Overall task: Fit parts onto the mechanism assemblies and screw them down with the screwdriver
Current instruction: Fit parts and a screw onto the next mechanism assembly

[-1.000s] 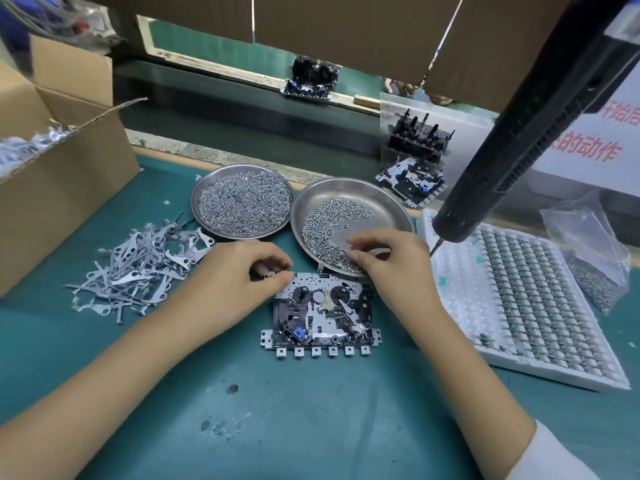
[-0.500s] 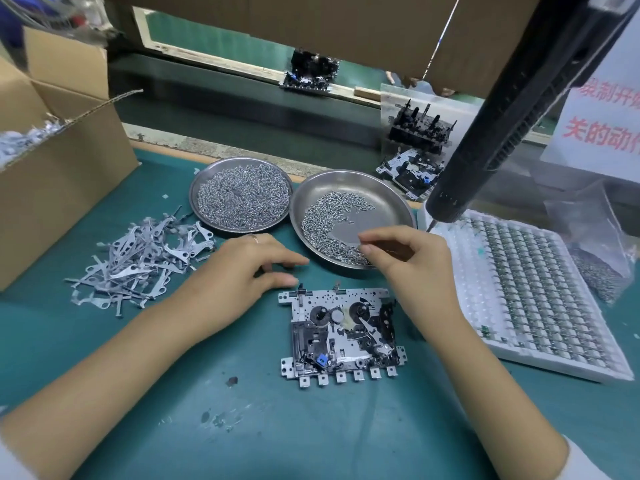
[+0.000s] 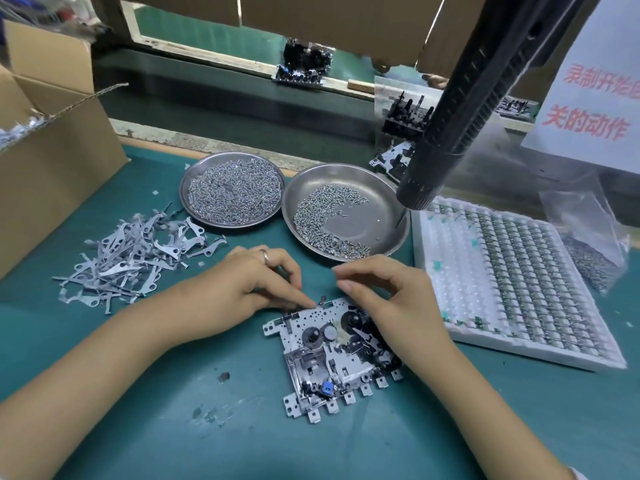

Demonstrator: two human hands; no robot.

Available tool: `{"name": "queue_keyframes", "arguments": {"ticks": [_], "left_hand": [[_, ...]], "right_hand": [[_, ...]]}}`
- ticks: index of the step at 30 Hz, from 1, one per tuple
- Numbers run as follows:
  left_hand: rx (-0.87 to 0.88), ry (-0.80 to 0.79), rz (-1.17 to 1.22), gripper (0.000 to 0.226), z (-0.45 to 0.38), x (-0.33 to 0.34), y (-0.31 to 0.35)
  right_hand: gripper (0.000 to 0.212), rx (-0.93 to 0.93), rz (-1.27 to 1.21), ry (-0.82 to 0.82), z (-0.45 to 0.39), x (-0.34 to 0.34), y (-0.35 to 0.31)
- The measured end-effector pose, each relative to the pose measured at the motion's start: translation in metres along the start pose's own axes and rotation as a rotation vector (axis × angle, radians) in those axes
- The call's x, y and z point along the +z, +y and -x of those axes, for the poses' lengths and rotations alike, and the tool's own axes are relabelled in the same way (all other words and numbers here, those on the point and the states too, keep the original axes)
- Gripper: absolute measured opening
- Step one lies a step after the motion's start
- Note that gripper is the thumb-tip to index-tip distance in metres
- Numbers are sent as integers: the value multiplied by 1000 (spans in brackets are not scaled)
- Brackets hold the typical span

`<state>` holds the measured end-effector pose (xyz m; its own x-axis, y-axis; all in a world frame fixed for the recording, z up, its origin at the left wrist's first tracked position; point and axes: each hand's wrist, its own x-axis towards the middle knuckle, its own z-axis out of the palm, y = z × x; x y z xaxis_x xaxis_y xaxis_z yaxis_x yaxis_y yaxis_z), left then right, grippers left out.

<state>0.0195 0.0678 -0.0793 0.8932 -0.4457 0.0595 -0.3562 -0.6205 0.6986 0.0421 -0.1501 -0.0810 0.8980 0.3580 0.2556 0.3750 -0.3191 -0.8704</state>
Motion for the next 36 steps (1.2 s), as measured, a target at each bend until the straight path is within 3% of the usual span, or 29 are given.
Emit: {"name": "queue_keyframes", "arguments": {"ticks": [7, 11, 18, 26, 30, 33, 36], "left_hand": [[-115, -68, 21, 34, 2, -10, -2], [-146, -86, 27, 33, 3, -12, 0], [-132, -130, 67, 28, 5, -7, 5], [-117, -234, 83, 18, 10, -3, 20], [-98, -313, -32, 50, 38, 13, 30], [83, -156, -137, 39, 62, 35, 34], [143, -6, -87, 24, 74, 44, 33]], "right_hand": [[41, -39, 42, -32, 11, 1, 6], [38, -66, 5, 21, 20, 0, 6], [28, -270, 71, 177, 40, -7, 0], [27, -106, 76, 243, 64, -23, 6], [25, -53, 82, 244, 66, -28, 9], [34, -42, 84, 243, 66, -26, 11], [38, -34, 82, 242, 67, -25, 12]]}}
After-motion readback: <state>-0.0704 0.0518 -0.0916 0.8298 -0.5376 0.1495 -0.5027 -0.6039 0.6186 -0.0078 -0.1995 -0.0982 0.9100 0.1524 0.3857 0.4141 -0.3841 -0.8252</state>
